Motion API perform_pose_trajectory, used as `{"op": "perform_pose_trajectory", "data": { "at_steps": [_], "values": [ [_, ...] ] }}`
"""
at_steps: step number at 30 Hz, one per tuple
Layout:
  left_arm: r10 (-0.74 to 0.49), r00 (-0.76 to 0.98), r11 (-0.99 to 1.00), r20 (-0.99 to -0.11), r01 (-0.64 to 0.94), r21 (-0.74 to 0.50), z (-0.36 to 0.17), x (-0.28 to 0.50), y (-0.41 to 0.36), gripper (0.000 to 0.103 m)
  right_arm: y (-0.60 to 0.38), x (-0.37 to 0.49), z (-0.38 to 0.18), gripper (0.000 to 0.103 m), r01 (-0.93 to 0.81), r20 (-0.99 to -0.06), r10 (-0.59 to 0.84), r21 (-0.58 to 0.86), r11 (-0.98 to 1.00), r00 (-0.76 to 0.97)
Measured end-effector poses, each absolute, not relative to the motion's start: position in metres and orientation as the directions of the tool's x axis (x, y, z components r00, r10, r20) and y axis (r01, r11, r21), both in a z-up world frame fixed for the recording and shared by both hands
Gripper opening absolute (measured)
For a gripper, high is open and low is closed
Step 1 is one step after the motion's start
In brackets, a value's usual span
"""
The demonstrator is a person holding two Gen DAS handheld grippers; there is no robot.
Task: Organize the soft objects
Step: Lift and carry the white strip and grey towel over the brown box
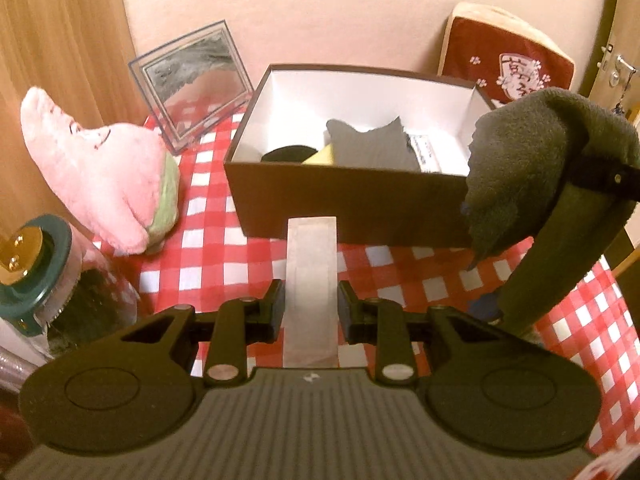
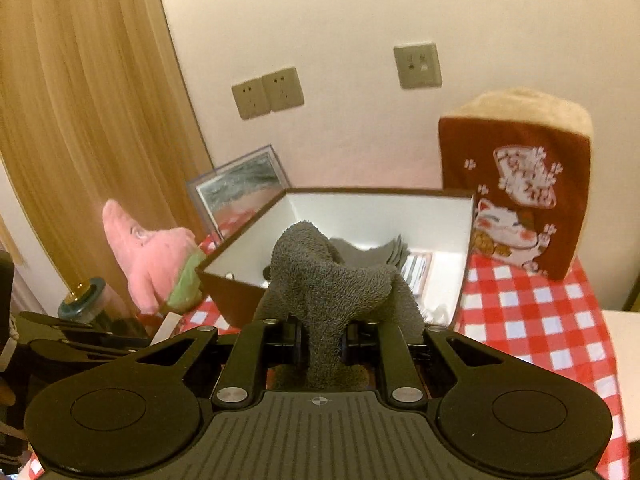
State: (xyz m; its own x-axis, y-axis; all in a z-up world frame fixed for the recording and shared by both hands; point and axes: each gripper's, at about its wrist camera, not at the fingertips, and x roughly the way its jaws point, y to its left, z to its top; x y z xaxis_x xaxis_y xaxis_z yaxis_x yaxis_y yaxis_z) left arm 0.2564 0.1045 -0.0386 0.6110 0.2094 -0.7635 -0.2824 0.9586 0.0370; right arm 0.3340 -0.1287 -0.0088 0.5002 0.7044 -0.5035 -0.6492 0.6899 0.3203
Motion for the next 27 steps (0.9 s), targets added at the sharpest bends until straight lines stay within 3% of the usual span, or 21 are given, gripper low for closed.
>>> {"op": "perform_pose_trajectory", "data": {
  "at_steps": [27],
  "values": [
    [0.224,0.711,0.971,-0.666,-0.224,0.087,0.024,0.327,0.103,0.026,-0.117,0.391,0.053,0.017,-0.685,-0.419,0.7,0.218,0.696,0.578]
  ]
}}
